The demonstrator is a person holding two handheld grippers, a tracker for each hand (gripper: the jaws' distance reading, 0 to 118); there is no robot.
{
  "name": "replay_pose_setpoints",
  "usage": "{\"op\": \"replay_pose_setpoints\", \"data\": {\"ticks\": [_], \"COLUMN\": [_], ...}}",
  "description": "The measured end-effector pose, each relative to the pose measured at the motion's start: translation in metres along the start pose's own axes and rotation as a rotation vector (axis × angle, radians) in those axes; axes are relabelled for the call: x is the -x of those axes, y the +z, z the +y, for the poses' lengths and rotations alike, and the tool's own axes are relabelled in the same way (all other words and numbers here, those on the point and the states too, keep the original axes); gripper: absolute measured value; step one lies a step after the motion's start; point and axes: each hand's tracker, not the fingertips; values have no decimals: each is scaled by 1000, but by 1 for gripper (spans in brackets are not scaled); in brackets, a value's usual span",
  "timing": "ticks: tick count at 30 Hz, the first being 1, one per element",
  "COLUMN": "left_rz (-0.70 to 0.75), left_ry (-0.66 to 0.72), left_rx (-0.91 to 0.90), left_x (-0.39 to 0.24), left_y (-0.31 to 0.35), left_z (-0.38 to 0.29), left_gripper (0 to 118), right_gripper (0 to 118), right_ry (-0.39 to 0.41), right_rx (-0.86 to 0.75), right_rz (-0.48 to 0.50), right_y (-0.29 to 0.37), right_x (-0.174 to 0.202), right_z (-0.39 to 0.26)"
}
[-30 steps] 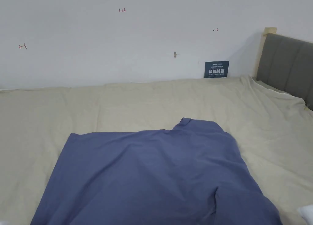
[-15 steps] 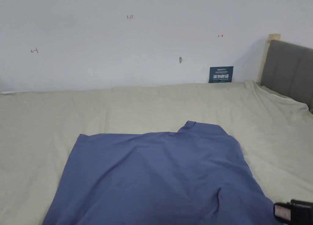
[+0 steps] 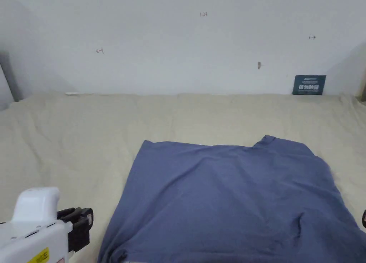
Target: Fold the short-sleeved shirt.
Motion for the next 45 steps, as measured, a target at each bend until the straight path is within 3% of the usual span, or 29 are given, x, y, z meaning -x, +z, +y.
{"op": "replay_pose_setpoints", "data": {"ticks": [3,6,7,9,10,14,15,17,18,20,21,23,26,27,28,29,30,33,36,39,40,41,42,43,44,45], "left_rz": [-37,-25,-46,-62,-57,-18,-24,-26,21,33,44,54,55,57,42,25,16,17,15,14,18,21,22,20,18,16], "left_ry": [-1,14,47,67,55,16,13,28,-30,-107,-103,-104,-91,-96,-89,-71,-61,-62,-56,-42,-34,-29,-25,-18,-11,-3], "left_rx": [262,323,353,390,408,449,433,498,513,497,487,456,422,415,395,372,376,369,363,366,370,372,374,382,386,388], "left_x": [17,26,26,31,31,26,19,17,14,10,7,4,1,2,1,0,-1,-5,-7,-14,-15,-15,-14,-13,-13,-14], "left_y": [-48,-83,-91,-109,-117,-123,-123,-130,-136,-136,-134,-127,-119,-117,-114,-113,-112,-109,-111,-105,-105,-105,-105,-106,-105,-104], "left_z": [-9,-26,-30,-38,-42,-46,-36,-35,-42,-45,-42,-41,-38,-37,-36,-34,-33,-28,-22,-23,-23,-24,-25,-25,-27,-28], "left_gripper": [0,5,31,116,117,113,101,50,37,34,22,9,7,7,7,7,7,7,7,7,7,7,7,7,7,7], "right_gripper": [0,0,0,0,0,0,0,0,0,0,0,0,0,6,32,67,86,91,91,84,72,51,32,16,6,6], "right_ry": [20,20,19,19,22,29,26,16,12,11,12,13,31,55,80,100,101,120,152,129,112,120,207,282,256,236], "right_rx": [38,83,99,130,141,174,179,191,197,207,209,206,207,221,242,264,317,442,564,644,667,670,642,629,622,616], "right_rz": [0,10,8,4,6,2,2,-2,-8,-18,-24,-38,-79,-113,-159,-199,-226,-361,-383,-331,-290,-289,-375,-399,-329,-314], "right_y": [-11,-22,-25,-31,-35,-45,-48,-53,-56,-60,-62,-61,-59,-60,-62,-65,-69,-81,-98,-108,-111,-113,-112,-110,-108,-105], "right_x": [5,6,7,9,8,8,6,3,1,-1,-2,-7,-23,-31,-42,-51,-66,-100,-122,-124,-124,-122,-110,-105,-105,-104], "right_z": [-2,-8,-9,-10,-14,-16,-16,-17,-18,-17,-17,-16,-9,-7,-4,-2,-4,-13,-29,-46,-50,-52,-55,-55,-54,-52]}}
